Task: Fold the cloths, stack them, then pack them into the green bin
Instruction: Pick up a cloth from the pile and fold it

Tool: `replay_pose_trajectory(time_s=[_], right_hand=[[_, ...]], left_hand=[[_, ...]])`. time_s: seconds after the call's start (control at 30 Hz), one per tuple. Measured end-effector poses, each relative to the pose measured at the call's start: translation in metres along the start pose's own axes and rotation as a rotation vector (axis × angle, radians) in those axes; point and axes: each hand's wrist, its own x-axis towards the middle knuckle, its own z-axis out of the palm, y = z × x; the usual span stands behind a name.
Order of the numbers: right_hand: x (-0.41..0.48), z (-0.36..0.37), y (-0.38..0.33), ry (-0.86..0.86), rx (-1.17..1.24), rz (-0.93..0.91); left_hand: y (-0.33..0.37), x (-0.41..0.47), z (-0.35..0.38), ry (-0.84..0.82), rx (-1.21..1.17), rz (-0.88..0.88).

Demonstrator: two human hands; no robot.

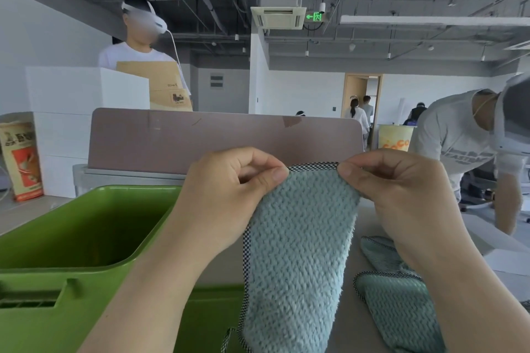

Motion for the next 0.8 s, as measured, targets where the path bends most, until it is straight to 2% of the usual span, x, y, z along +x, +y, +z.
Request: replay_pose_trajectory(time_s=[0.23, 0.57, 0.8], right_hand=[[-0.001, 0.000, -0.002, 0.030, 0.046, -0.015], [-0.003, 0.001, -0.004, -0.010, 0.038, -0.057], [-0.003, 0.002, -0.005, -0.048, 0.057, -0.062]], left_hand=[[-0.002, 0.001, -0.001, 0.045, -0.031, -0.074], [-0.008, 0.003, 0.000, 0.086, -0.036, -0.103], [-0.011, 0.003, -0.006, -0.004, 0.032, -0.135]])
